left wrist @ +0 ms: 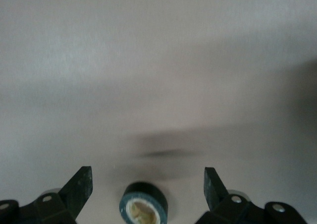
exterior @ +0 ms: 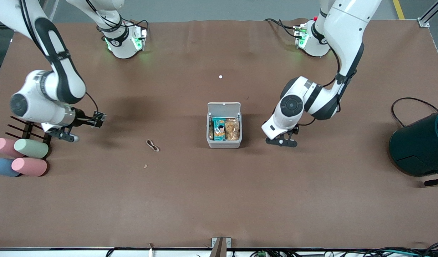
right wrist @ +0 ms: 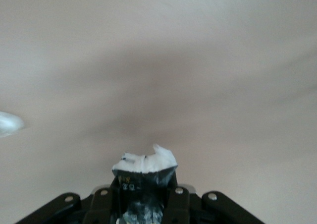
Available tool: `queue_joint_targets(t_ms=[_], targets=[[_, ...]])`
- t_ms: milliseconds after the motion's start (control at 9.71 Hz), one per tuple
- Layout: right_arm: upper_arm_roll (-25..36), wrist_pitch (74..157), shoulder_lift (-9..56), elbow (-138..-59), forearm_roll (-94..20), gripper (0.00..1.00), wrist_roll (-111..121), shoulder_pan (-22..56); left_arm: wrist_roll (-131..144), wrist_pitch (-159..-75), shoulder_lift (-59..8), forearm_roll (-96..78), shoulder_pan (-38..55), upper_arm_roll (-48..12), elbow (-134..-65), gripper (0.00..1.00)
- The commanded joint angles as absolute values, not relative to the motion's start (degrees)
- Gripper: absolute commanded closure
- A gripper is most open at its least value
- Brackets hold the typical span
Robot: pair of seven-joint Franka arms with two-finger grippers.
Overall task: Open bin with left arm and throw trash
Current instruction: 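Drop the packet in with the right gripper while the left gripper lifts the tape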
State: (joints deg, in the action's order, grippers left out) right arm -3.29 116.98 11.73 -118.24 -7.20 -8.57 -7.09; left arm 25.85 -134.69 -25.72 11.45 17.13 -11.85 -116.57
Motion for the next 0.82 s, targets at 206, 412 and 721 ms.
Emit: queue_joint_targets(t_ms=[206, 412, 721], targets=[[-2.9, 109.7, 16.2, -95.5, -19.8, 0.97, -23.0, 11.3, 26.6, -146.0, -20.2, 12.5, 14.6, -12.5, -130.0, 0.01], [-2.9, 114.9, 22.9, -88.7, -19.9, 0.98, -31.8, 18.8, 26.8, -149.3, -20.3, 12.5, 14.5, -12.5, -132.3, 0.01], [-2.5, 121.5, 32.6, -81.3, -18.4, 0.97, -32.2, 28.9, 28.2, -151.9, -20.5, 12.5, 14.3, -12.5, -134.2, 0.04]])
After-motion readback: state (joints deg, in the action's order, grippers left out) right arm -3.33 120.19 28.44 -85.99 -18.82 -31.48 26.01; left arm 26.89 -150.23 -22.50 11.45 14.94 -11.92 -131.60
